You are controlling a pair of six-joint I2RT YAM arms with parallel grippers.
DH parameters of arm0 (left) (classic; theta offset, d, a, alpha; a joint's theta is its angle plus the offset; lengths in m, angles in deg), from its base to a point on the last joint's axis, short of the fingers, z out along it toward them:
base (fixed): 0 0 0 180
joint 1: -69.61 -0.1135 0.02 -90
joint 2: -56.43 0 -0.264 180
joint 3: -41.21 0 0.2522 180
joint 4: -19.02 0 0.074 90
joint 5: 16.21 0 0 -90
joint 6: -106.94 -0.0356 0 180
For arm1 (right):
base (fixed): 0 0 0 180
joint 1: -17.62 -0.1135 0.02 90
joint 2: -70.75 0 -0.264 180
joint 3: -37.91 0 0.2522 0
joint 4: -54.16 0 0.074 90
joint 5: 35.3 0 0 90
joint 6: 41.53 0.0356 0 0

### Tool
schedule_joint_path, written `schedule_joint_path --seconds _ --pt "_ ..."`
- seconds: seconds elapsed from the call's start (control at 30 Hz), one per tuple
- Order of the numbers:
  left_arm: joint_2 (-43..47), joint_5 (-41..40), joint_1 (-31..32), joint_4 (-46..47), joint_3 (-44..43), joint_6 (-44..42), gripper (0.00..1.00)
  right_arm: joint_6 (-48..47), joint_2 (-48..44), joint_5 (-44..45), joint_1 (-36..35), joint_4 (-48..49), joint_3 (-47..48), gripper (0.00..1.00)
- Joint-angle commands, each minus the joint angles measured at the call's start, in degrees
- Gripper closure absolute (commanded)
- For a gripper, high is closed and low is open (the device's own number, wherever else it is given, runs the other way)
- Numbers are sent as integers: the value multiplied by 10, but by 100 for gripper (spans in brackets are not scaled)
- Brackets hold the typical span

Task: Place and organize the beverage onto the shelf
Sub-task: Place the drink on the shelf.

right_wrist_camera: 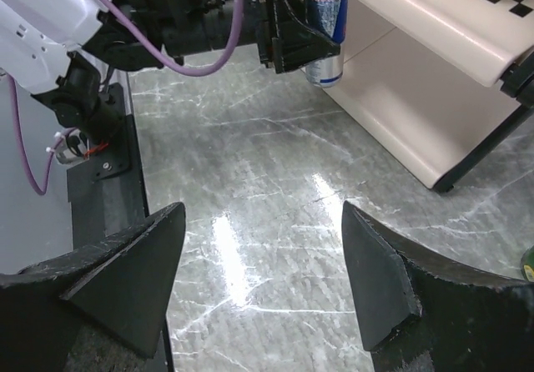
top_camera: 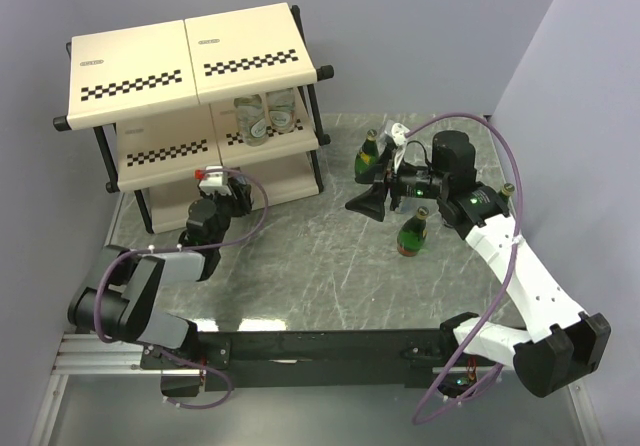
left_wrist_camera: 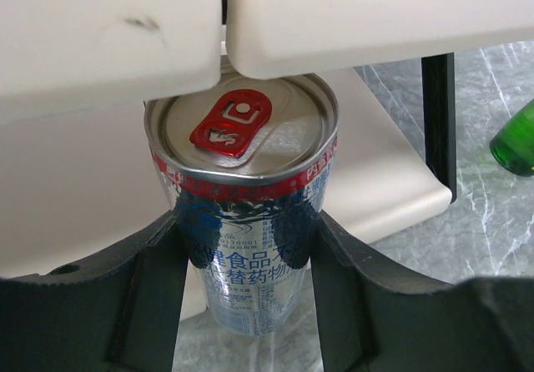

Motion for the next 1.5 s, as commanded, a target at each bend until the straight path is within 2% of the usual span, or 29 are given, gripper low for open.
schedule_joint_path --seconds 0.0,0.3,0.53,0.77,0.97,1.27,1.47 --pt "-8 -6 -1 98 -34 10 100 5 -12 -16 6 24 -3 19" --pt "-60 -40 -1 199 -11 39 100 3 -9 -21 7 26 -6 18" --pt "-69 -62 -1 222 -6 51 100 0 -1 -24 9 24 -6 18" --pt "-84 -141 -1 274 27 83 100 -2 2 -30 9 23 -6 19" --pt "-105 -168 -1 320 32 87 100 -2 4 -31 9 23 -7 19" --pt "-113 -194 0 314 21 97 100 -4 7 -37 10 23 -7 18" --pt "-113 -244 13 258 -6 101 100 -7 9 -40 10 20 -7 19"
